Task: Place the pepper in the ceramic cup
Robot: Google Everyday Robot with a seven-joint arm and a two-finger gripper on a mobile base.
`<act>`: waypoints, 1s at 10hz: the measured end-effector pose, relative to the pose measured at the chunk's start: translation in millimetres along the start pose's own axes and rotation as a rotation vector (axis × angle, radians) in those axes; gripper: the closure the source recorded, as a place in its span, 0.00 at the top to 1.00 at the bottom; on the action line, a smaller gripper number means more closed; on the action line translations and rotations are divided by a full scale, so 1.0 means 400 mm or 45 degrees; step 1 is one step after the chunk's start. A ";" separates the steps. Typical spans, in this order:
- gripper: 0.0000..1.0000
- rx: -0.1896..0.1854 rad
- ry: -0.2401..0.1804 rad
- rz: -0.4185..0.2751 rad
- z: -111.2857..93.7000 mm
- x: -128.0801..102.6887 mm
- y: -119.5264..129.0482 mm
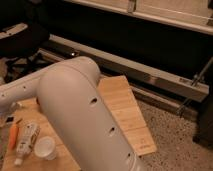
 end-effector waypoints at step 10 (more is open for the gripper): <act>0.80 -0.011 0.151 0.078 0.231 -0.029 0.055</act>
